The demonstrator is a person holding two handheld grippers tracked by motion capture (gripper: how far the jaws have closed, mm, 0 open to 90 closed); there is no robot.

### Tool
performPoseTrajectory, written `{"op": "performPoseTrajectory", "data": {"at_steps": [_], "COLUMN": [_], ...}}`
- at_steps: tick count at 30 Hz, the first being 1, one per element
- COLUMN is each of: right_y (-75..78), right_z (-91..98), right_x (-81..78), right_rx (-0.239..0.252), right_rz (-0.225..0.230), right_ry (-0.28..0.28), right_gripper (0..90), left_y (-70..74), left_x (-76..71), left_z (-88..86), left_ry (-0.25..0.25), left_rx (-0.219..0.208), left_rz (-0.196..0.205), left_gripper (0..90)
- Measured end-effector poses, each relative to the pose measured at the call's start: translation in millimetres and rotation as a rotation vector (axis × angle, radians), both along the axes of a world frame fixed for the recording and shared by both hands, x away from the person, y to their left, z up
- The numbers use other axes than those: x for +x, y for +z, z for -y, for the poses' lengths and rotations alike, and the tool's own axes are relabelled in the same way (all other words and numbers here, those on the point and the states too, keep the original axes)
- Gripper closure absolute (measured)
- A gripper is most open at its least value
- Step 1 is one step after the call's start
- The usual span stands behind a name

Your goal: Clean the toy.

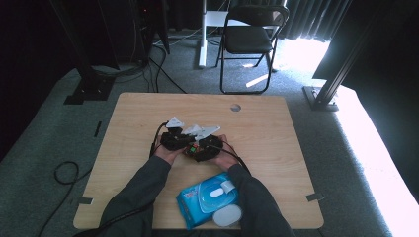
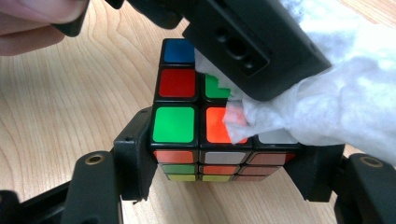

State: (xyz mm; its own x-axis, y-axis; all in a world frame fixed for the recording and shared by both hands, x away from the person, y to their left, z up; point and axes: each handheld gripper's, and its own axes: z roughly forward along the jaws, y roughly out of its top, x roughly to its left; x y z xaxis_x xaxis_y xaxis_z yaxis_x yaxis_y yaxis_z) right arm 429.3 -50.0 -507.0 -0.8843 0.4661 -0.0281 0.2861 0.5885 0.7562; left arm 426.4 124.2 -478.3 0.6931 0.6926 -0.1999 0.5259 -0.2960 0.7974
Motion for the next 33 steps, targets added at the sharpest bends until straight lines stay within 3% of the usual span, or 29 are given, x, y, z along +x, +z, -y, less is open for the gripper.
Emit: {"op": "performPoseTrajectory", "data": {"at_steps": [7, 22, 33], "right_y": [-0.1, -0.3, -0.1], "right_z": [1.1, 2.4, 2.1], "right_x": [0.8, 1.8, 1.7], "right_rx": [0.005, 0.013, 0.012], "right_rz": [-0.004, -0.014, -0.007], "right_ry": [-0.01, -0.031, -0.034], "right_gripper": [34.2, 34.2, 34.2], "left_y": [0.2, -0.9, 2.3], "left_x": [-5.2, -21.5, -26.0], "left_z": [4.9, -3.8, -13.7], "left_ry": [-0.041, -0.086, -0.087], "left_rx": [0.011, 0.019, 0.083], "left_rz": [0.005, 0.019, 0.06], "left_gripper": [83.2, 83.3, 83.3]}}
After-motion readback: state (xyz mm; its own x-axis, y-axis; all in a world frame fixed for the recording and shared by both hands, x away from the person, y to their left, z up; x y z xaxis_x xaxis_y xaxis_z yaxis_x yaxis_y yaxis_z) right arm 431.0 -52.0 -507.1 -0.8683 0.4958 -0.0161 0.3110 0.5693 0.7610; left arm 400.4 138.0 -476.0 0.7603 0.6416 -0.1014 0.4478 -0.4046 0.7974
